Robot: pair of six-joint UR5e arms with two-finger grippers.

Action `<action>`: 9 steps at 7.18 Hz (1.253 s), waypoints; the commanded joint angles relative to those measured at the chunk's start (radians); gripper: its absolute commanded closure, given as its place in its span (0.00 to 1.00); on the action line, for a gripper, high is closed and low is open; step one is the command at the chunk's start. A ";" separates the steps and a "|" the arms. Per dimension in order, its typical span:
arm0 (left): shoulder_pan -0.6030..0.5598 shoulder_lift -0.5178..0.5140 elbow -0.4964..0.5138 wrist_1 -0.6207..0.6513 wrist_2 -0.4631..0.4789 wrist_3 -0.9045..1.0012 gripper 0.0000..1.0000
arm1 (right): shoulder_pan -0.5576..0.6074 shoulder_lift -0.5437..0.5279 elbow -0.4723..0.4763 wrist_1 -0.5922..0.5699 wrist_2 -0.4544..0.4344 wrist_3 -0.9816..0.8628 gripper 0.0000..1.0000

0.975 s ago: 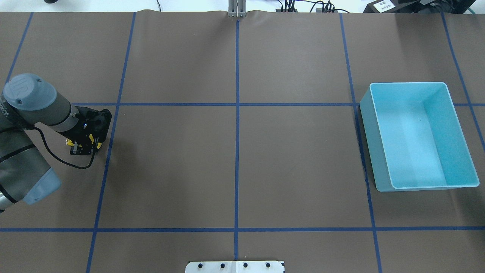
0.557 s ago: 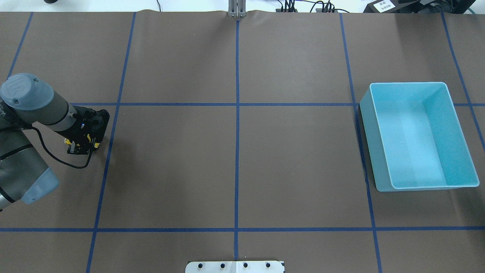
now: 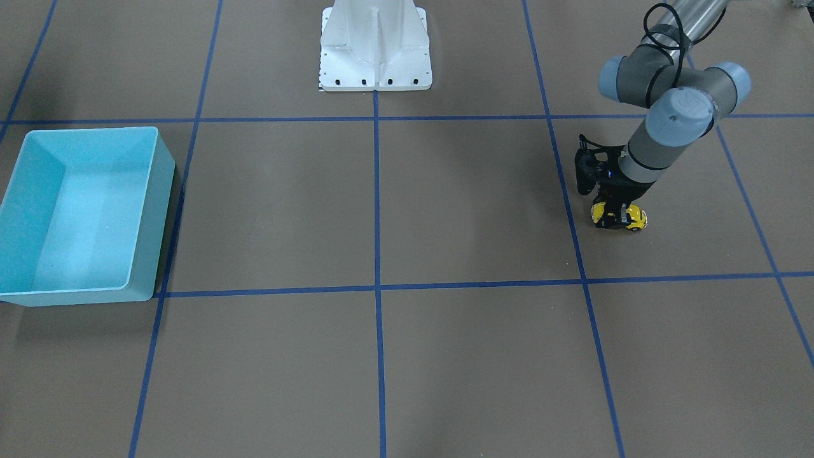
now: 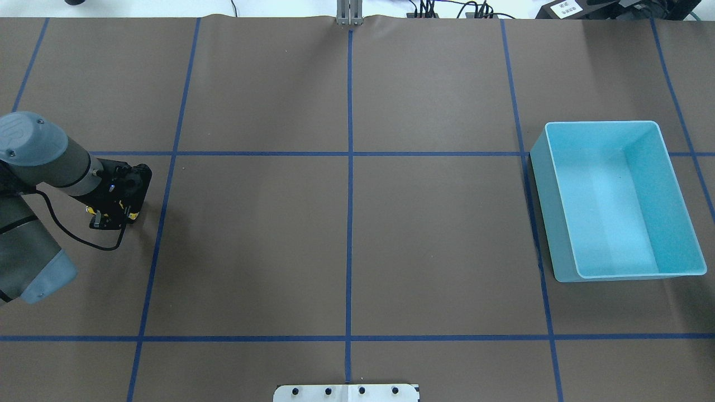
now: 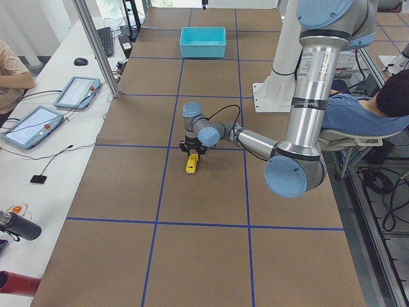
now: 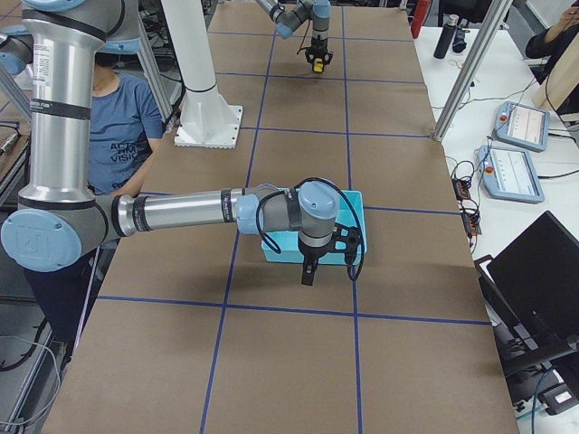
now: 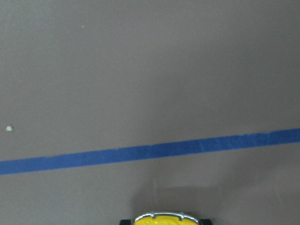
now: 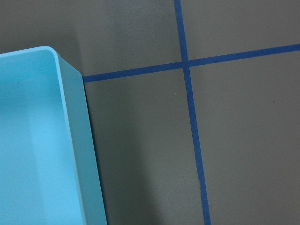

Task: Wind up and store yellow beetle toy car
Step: 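Pull the car toward the robot with the left gripper, winding it further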

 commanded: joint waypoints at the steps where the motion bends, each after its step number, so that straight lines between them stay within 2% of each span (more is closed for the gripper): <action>1: -0.010 0.007 0.002 -0.005 -0.001 0.025 1.00 | 0.000 0.000 0.000 -0.001 0.000 0.000 0.00; 9: -0.030 0.034 0.011 -0.034 -0.005 0.066 1.00 | 0.000 -0.001 0.000 -0.001 0.000 0.000 0.00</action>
